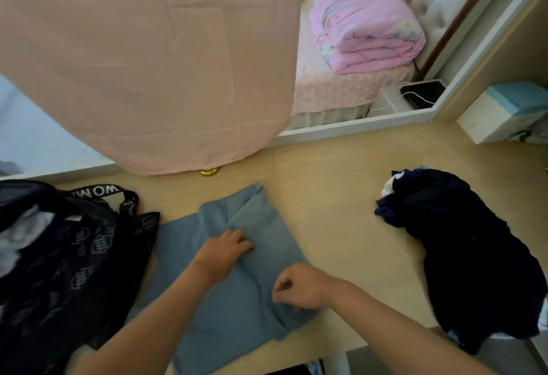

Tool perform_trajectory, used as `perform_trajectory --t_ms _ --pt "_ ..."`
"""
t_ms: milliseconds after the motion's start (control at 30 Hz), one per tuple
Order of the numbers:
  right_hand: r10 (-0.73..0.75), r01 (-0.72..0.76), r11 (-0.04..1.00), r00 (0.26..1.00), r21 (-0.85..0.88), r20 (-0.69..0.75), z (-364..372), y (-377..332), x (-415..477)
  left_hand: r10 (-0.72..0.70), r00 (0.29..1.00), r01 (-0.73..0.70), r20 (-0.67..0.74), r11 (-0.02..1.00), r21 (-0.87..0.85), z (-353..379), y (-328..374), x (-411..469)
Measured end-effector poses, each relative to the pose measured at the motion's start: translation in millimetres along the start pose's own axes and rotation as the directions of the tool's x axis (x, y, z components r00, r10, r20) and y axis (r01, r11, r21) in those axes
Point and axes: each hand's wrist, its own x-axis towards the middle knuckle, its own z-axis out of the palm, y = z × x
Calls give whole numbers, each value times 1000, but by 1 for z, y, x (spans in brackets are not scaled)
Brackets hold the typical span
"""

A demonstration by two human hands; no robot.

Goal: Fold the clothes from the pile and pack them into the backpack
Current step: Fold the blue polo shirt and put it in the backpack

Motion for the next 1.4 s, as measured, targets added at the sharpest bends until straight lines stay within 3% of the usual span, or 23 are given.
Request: perform_trajectory --t_ms 100,200,300,400,433,500,567,667,733,800,900,1000,1100,1133,1233,1333,1400 --pt "-106 39 977 943 -211 -317 5 4 19 -172 984 168 -41 981 -96 10 6 -18" --pt "-123 3 886 966 -464 -228 12 7 29 -280 949 252 -146 950 -182 12 21 -25" --pt "-37 -29 883 991 -468 -132 18 10 34 -332 920 292 -209 935 -203 10 33 -21" --pt "-85 -7 882 981 -471 -173 21 10 38 -435 875 358 -212 877 -321 -6 25 2" --pt "-109 3 869 976 -495 -187 22 11 39 -398 894 333 -208 898 -287 -12 19 11" --pt "-168 32 831 966 -556 -195 21 14 41 -123 980 113 -156 991 -69 -25 9 32" --pt "-214 77 800 963 -595 -164 19 19 45 110 994 -109 -3 985 136 -32 2 53" --pt "-225 127 778 971 -615 -84 12 26 53 -14 988 -23 156 973 231 -23 -15 80" --pt "-202 137 779 979 -612 -39 8 30 57 -133 951 86 280 981 175 -14 -31 89" --pt "-189 145 778 982 -612 -8 3 31 61 -193 931 160 308 978 131 -7 -44 93" --pt "-172 142 777 985 -613 11 -6 31 69 -221 949 196 223 972 130 2 -44 88" --pt "-135 120 759 991 -640 26 -21 29 82 -283 959 284 -22 954 94 15 -35 62" --pt "-51 18 765 998 -643 -34 -36 26 93 -391 873 371 -291 920 -124 28 -16 11" --pt "-20 -21 769 998 -639 -56 -38 25 96 -441 837 401 -323 897 -185 33 -9 -8" --pt "31 -106 759 991 -643 -127 -35 20 100 -554 797 512 -242 831 -216 51 6 -62" --pt "68 -191 674 978 -714 -198 -30 8 99 -668 744 646 1 720 -254 62 11 -102" --pt "113 -250 643 966 -724 -233 -30 -5 97 -660 743 663 109 703 -258 63 14 -115"
